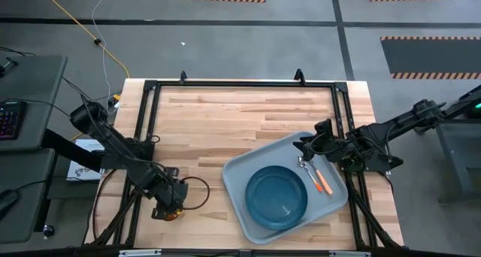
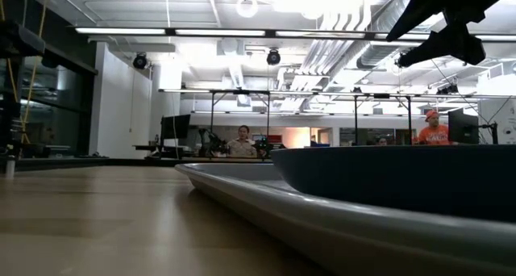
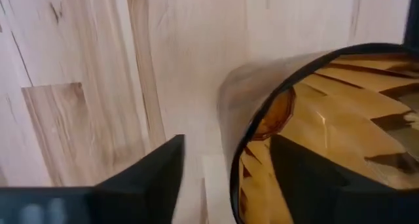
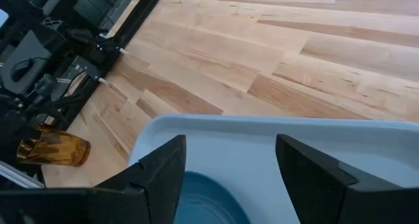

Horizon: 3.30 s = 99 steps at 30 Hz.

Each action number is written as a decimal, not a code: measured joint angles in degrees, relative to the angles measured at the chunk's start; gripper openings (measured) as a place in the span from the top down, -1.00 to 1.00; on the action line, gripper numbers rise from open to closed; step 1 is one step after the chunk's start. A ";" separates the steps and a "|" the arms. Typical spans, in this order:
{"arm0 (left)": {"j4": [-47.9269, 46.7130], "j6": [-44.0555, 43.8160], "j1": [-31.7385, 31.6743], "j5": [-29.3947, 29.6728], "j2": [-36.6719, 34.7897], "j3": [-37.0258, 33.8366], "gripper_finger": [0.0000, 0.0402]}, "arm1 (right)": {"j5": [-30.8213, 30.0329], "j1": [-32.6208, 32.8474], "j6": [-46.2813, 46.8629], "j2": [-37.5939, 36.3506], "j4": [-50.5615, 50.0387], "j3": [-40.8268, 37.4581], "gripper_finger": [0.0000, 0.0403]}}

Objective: Pick and place plate/cup/fork/spoon on tray
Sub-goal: Put the yellow cup on the top left of the gray tray, then return to Home Position

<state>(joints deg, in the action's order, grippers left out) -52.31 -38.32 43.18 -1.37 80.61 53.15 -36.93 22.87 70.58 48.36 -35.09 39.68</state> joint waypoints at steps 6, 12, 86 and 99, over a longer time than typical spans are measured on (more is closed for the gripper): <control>-0.24 0.05 -0.42 -0.01 0.38 0.00 0.63 | 0.02 0.00 -0.06 0.00 -0.22 0.00 -0.13; -2.25 1.75 -4.13 -2.72 -2.57 0.00 0.93 | 0.11 0.00 -0.06 0.00 -0.50 -0.02 -0.13; -9.98 40.60 -40.34 -6.08 40.60 51.71 0.62 | 0.11 -0.02 1.47 0.02 -0.22 -0.04 -0.13; -9.64 40.50 -40.68 -6.23 40.60 54.09 -0.08 | 0.40 -0.01 1.35 0.02 -0.22 -0.04 -0.13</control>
<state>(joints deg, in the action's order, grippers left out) -61.96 2.17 2.50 -7.60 121.21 107.24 -36.52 22.86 71.94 48.38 -35.31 39.64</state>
